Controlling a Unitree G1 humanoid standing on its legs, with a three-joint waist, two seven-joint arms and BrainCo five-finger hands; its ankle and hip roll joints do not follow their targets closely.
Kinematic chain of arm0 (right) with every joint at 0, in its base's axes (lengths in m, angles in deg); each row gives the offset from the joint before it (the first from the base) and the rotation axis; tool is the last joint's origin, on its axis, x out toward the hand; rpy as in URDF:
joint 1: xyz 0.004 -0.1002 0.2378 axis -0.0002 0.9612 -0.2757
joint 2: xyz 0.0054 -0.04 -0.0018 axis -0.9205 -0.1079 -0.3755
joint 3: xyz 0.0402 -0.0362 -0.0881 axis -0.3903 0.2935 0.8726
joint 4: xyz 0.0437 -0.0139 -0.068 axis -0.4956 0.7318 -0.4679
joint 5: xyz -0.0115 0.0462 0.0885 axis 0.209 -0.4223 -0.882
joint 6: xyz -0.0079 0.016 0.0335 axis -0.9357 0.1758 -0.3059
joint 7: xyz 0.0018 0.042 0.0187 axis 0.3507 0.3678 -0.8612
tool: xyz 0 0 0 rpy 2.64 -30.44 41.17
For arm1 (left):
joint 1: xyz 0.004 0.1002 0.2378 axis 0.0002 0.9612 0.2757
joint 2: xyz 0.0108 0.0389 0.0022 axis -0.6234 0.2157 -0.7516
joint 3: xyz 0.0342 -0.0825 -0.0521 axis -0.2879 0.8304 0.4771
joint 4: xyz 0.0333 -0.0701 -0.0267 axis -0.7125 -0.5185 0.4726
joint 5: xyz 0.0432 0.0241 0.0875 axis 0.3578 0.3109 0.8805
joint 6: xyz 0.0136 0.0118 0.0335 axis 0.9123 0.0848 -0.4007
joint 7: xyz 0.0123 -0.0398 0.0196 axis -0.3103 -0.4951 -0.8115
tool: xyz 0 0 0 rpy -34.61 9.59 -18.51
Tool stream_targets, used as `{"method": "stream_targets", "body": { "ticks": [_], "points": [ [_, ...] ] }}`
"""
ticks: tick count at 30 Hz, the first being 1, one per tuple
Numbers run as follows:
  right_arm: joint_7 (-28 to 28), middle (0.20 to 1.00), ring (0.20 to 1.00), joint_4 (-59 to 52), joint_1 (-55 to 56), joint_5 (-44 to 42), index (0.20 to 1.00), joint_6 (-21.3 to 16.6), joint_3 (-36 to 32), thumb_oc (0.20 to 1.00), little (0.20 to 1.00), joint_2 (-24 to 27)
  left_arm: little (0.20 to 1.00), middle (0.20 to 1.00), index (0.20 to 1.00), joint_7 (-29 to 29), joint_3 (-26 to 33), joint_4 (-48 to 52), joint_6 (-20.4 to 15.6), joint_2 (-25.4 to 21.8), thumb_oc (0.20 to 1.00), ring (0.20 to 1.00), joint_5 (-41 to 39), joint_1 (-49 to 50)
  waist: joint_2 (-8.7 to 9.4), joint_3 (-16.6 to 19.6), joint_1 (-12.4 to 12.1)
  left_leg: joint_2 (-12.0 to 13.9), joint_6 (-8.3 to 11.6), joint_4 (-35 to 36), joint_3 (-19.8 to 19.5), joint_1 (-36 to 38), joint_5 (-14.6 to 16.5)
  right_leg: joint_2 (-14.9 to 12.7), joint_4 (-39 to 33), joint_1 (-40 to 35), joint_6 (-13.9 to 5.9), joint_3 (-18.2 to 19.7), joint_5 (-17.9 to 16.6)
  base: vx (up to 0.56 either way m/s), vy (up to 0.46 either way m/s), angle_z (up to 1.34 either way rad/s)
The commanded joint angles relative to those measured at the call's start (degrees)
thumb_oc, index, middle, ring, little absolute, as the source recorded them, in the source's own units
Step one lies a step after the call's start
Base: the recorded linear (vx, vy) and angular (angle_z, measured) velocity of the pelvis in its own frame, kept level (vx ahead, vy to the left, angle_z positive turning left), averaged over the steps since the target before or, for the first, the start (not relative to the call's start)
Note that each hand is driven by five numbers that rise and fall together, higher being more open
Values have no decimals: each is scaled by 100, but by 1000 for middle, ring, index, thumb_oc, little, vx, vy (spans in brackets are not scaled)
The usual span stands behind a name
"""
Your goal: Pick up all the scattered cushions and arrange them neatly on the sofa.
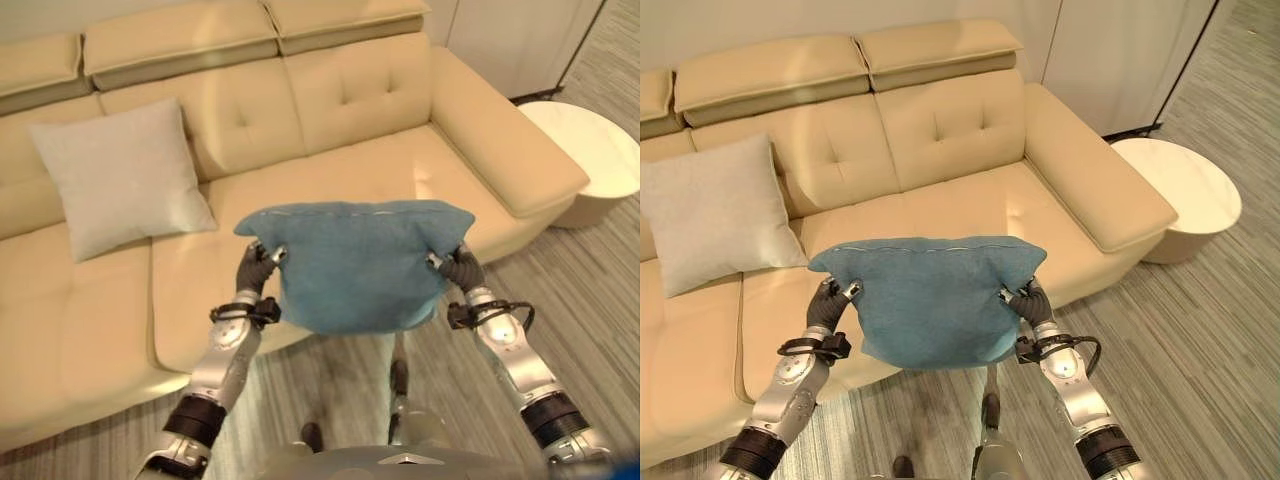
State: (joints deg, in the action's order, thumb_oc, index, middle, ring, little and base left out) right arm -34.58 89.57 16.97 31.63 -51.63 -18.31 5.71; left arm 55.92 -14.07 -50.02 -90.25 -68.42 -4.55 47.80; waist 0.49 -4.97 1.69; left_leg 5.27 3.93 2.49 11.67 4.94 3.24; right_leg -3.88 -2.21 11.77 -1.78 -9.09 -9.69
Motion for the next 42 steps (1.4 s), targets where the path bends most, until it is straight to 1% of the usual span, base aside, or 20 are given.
{"method": "stream_targets", "body": {
  "ticks": [1,2,4,5,6,7,8,9,10,11,13,15,17,18,21,26,31,34,36,42],
  "points": [
    [-5,200,200,-638,-327,-38,200,-628,-319,200,200,-62,200,200,200,400,-464,637,-543,56,200,200,-42,-744,242,297,138,297,205,-1623,-370,-685,-132,-228,451,-302,-421,-224,675,290,-466,92],
    [26,200,200,-671,-279,-70,200,-606,-387,200,200,9,200,200,200,367,-468,632,-526,72,200,200,-61,-740,279,244,104,206,129,-1939,-460,-1011,-121,-199,448,-470,-321,-265,823,242,-226,64],
    [54,200,200,-690,-242,-55,200,-603,-489,200,200,70,200,200,200,395,-436,642,-467,98,200,200,-34,-644,339,196,-12,-240,-46,-1633,-644,-1473,112,-140,394,-673,-300,-215,945,291,-183,-15],
    [119,200,200,-642,-228,-78,200,-608,-531,200,200,68,200,200,200,384,-419,621,-420,93,200,200,-35,-636,319,135,-89,-391,-43,-1377,-526,-1873,-225,-33,334,-802,-281,-245,1003,218,-105,-10],
    [120,200,200,-637,-232,-79,200,-611,-531,200,200,68,200,200,200,383,-419,621,-419,93,200,200,-35,-638,324,138,-88,-397,-43,-1366,-525,-1871,-230,-38,331,-801,-282,-244,1006,285,-14,-34],
    [239,200,200,-593,-278,-150,200,-598,-603,200,200,-14,200,200,200,359,-348,654,-389,40,200,200,-34,-619,249,108,-222,-442,52,-917,-272,-2131,-638,153,265,-1004,-273,-140,1113,499,134,-41],
    [183,200,200,-635,-229,-49,200,-573,-577,200,200,-88,200,200,200,382,-224,741,-372,18,200,200,-22,-425,223,249,-271,-452,-63,-676,-424,-1805,-569,179,309,-1178,-314,-80,1274,708,225,-74],
    [126,200,200,-660,-181,-13,200,-548,-554,200,200,-145,200,200,200,400,-200,826,-337,-25,200,200,-21,-353,260,316,-305,-488,-158,-656,-412,-1573,-444,96,543,-1264,-338,-9,1410,649,310,-74],
    [66,200,200,-626,-242,20,200,-548,-519,200,200,-201,200,200,200,405,-125,888,-333,-110,200,200,5,-347,271,284,-392,-520,-298,-717,-320,-1394,-263,-35,1151,-1146,-452,38,1436,403,276,-114],
    [18,200,200,-629,-325,45,200,-508,-478,200,200,-238,200,200,200,391,-146,952,-322,-177,200,200,17,-377,269,190,-380,-513,-425,-798,-283,-1269,-173,-128,2004,-805,-609,119,1214,199,213,-78],
    [12,200,200,-652,-376,42,200,-543,-504,200,200,-305,200,200,200,357,-140,946,-356,-242,200,200,148,-495,224,101,-297,-494,-515,-882,-345,-1162,-10,-158,2556,-316,-645,335,1134,113,79,-27],
    [33,200,200,-643,-387,50,200,-566,-571,200,200,-331,200,200,200,336,-117,950,-395,-225,200,200,167,-551,181,94,-217,-505,-487,-841,-458,-1056,41,-113,2143,-142,-567,561,1220,136,-26,45],
    [52,200,200,-631,-409,40,200,-585,-633,200,200,-317,200,200,200,350,-89,960,-450,-203,200,200,115,-594,172,70,-128,-512,-422,-804,-557,-982,81,-182,1430,-25,-608,796,1031,140,-120,53],
    [89,200,200,-598,-363,41,200,-613,-726,200,200,-269,200,200,200,413,-155,903,-487,-191,200,200,139,-648,262,115,-67,-593,-393,-857,-652,-967,182,-280,756,-210,-655,989,919,150,-174,54],
    [120,200,200,-541,-394,78,200,-622,-767,200,200,-199,200,200,200,403,-135,873,-493,-145,200,200,151,-614,308,211,-82,-519,-286,-804,-631,-875,129,-273,617,-385,-686,845,722,101,-178,47],
    [75,200,200,-640,-115,67,200,-596,-951,200,200,-60,200,200,200,438,-107,886,-463,-81,200,200,152,-477,261,504,-36,-326,-76,-312,-709,-508,-87,-130,151,-969,-548,491,828,124,-157,54],
    [86,200,200,-718,48,43,200,-624,-1002,200,200,-73,200,200,200,439,-145,996,-434,-55,200,200,181,-401,204,542,2,-221,77,96,-794,-371,-316,22,-183,-1218,-454,350,888,33,-97,40],
    [179,200,200,-747,-40,82,200,-678,-988,200,200,-41,200,200,200,382,-240,1009,-464,-36,200,200,171,-518,213,480,23,-232,106,27,-828,-488,-323,14,-227,-1220,-443,259,889,-59,-35,13],
    [390,200,200,-809,-323,178,200,-669,-983,200,200,70,200,200,200,252,-418,995,-525,17,200,200,128,-878,249,302,109,-196,90,-624,-531,-1079,-208,-172,-111,-1018,-484,28,833,-185,71,39],
    [522,200,200,-662,-956,375,200,-545,-708,200,200,132,200,200,200,95,-484,842,-544,-79,200,200,210,-1240,128,419,49,-267,-19,-71,-333,-927,-287,-284,-151,-821,-613,100,735,21,123,10]
  ]
}}
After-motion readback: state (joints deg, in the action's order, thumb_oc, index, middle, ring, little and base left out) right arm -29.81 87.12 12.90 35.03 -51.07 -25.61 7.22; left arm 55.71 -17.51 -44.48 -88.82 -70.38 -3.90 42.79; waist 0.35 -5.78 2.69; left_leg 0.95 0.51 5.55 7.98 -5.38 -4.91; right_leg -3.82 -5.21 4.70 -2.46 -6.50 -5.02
